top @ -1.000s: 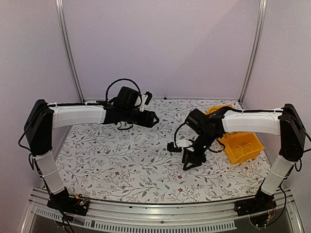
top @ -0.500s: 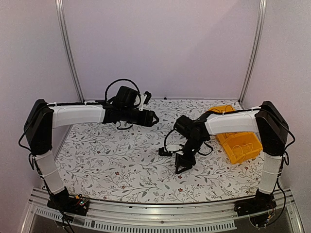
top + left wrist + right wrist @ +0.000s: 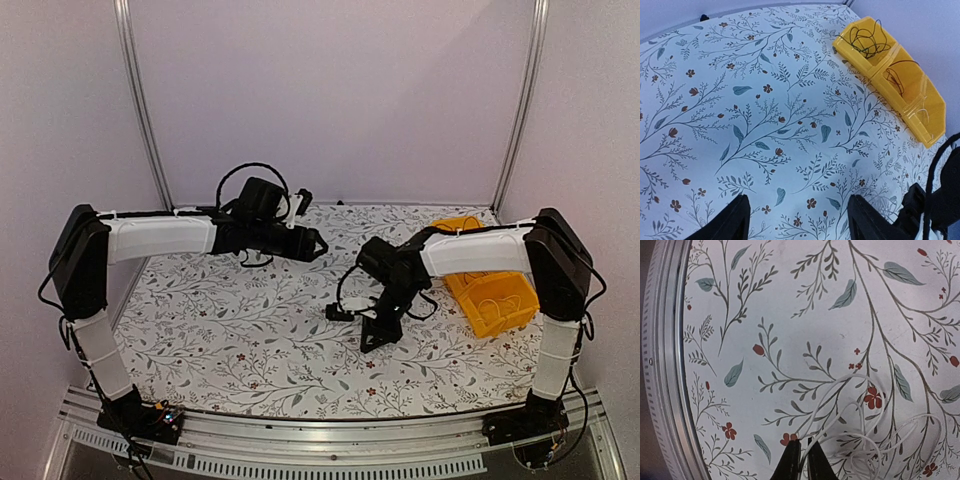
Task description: Untangle the cables
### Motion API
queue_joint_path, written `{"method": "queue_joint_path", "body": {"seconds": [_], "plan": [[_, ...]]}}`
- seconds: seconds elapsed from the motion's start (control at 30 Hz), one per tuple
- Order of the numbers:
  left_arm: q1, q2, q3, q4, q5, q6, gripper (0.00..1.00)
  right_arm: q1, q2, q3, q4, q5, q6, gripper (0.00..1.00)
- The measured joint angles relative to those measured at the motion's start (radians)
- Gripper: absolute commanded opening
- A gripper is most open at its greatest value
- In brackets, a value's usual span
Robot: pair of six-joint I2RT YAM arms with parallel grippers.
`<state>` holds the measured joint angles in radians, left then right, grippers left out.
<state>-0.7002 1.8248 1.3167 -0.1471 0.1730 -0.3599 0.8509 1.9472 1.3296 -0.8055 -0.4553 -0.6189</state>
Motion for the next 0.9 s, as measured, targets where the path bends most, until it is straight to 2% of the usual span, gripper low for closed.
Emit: {"method": "queue_joint_path", "body": {"seconds": [0.2, 0.43, 0.5, 0.57, 0.67, 0.8, 0.9], "plan": [[-0.002, 0.0, 0.0, 0.005, -0.008, -0.002, 0.73, 0.0, -0.044, 0.008, -0.039, 0.02, 0.002, 0.0], [-0.004, -0.001, -0.008, 0.039, -0.01, 0.043, 0.74, 0.0, -0.148, 0.129, -0.093, 0.006, -0.003, 0.0], [-0.013, -0.013, -0.008, 0.04, -0.027, 0.081, 0.81, -0.006, -0.19, 0.161, -0.087, -0.015, 0.0, 0.0], [-0.033, -0.049, -0.023, 0.044, -0.074, 0.101, 0.83, -0.016, -0.221, 0.181, -0.076, -0.038, 0.006, 0.0], [-0.086, -0.189, -0.151, 0.127, -0.191, 0.067, 0.83, -0.034, -0.249, 0.197, -0.051, -0.076, 0.021, 0.0], [-0.189, -0.468, -0.465, 0.399, -0.319, 0.005, 0.79, -0.054, -0.252, 0.197, -0.024, -0.108, 0.037, 0.0], [-0.272, -0.536, -0.607, 0.593, -0.382, -0.01, 0.77, -0.056, -0.251, 0.197, 0.003, -0.118, 0.061, 0.0]]}}
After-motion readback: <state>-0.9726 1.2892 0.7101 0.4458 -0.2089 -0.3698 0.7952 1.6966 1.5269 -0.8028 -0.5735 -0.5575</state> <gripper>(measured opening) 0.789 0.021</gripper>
